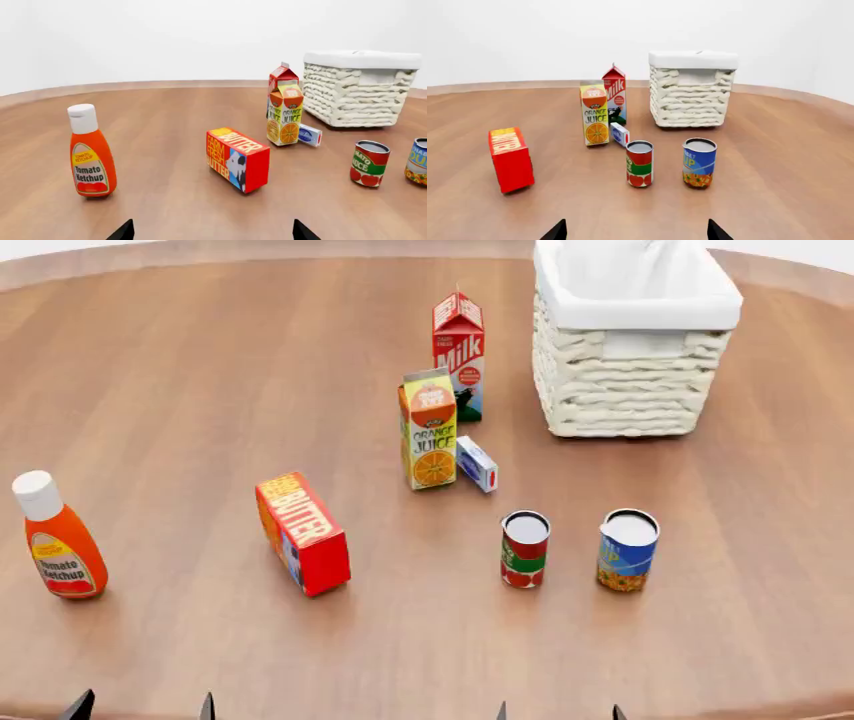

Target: Pick up the alphabet soup, and put it in the basket.

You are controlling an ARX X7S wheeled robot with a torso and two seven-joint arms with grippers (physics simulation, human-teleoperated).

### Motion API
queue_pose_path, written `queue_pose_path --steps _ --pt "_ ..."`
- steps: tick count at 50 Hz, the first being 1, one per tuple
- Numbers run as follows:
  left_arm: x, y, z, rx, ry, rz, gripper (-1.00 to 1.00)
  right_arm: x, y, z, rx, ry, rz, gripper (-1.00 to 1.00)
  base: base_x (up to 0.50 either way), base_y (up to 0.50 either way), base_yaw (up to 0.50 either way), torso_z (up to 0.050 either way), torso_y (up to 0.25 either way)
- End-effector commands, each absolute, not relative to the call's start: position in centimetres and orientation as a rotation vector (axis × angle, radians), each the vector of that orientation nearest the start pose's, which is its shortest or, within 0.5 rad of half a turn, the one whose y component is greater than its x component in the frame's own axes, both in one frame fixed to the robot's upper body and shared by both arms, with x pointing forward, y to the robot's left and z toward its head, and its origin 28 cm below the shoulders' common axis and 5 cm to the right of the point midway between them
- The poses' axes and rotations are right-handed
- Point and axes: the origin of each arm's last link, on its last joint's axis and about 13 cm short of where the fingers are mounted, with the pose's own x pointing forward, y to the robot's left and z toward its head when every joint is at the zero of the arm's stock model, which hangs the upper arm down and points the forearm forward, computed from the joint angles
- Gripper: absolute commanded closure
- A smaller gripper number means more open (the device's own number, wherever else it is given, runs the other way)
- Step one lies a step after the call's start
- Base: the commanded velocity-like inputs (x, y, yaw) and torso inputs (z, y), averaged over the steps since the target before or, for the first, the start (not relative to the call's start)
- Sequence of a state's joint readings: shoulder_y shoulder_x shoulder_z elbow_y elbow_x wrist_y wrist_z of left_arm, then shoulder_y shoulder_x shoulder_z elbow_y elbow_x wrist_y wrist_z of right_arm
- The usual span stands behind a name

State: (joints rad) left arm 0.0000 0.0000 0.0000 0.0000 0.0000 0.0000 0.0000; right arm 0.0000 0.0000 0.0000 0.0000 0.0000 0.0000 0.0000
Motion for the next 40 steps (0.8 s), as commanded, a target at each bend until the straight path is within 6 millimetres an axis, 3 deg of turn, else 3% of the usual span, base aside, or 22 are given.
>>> queue_pose_path --steps 1,13,28,40 --pt "20.8 20.6 1.5 -0.002 -0.007 -0.006 -1.00 20.8 -9.6 1.5 -0.011 -0.013 -0.002 -1.00 0.00 0.00 0.00 0.000 0.000" --pt "20.8 20.6 1.8 -0.040 -0.043 -0.032 -1.00 20.8 -9.6 1.8 -0.011 -0.053 -0.005 -1.00 0.00 0.00 0.00 0.000 0.000" --pt "19.7 20.9 3.7 -0.064 -0.273 -0.034 -1.00 19.2 -10.0 4.1 0.118 -0.356 0.001 -1.00 0.00 0.00 0.00 0.000 0.000" --pt "19.2 21.1 4.3 -0.084 -0.321 -0.043 -1.00 18.9 -10.2 4.4 0.138 -0.393 -0.011 -1.00 0.00 0.00 0.00 0.000 0.000"
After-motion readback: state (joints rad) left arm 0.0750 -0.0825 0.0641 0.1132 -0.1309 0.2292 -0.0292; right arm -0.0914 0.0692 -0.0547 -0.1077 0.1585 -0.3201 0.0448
